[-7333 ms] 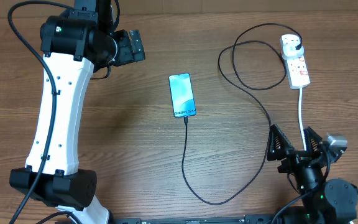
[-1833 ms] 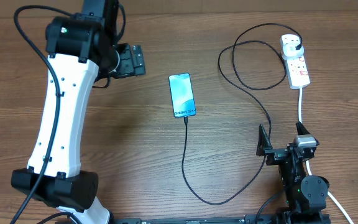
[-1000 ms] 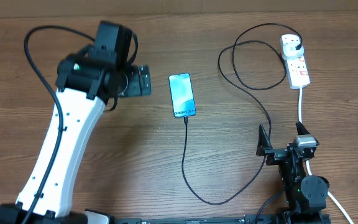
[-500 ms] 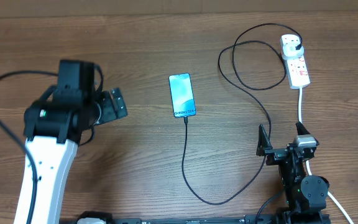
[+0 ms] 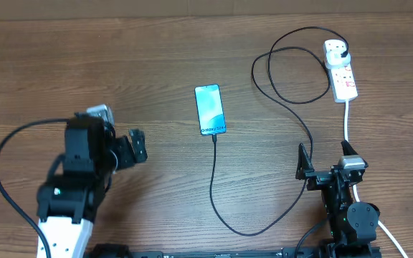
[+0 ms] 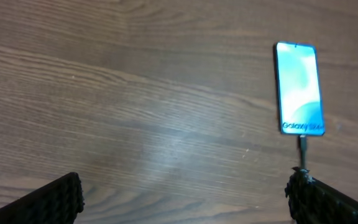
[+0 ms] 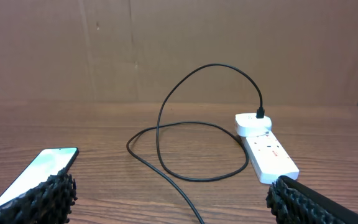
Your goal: Plug charger to phone and switch on socket
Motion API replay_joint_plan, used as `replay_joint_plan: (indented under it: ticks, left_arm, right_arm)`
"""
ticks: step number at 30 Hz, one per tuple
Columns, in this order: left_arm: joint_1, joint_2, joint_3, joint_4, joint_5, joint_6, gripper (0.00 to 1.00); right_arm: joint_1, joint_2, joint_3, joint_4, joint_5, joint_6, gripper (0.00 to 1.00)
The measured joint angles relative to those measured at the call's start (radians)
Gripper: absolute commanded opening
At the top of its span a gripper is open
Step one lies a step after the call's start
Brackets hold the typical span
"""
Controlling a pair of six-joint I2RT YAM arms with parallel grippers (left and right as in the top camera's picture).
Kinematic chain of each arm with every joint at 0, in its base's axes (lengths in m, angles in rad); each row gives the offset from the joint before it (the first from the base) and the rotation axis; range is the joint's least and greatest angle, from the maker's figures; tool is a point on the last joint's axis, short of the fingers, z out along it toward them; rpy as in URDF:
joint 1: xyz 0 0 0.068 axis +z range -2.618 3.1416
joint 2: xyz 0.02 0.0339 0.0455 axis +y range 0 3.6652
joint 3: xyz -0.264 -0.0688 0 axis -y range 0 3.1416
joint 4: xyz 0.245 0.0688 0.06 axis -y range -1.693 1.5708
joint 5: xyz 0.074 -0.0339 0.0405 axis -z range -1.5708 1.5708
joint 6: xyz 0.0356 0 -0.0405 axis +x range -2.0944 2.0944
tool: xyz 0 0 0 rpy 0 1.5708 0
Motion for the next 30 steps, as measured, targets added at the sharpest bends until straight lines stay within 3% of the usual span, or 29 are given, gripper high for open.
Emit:
replay_joint_plan:
  ticks: [18,30]
  left_arm:
    - [0.0,-0.32,-0.38,0.261,0.022,0.074,0.99]
    - [0.0,-0.602,-0.539,0.322,0.041,0.074,1.0]
  right_arm:
    - [0.0,0.0,0.0,0.0,0.0,0.0,1.0]
    - [0.0,0.0,0.0,0.0,0.0,0.0,1.0]
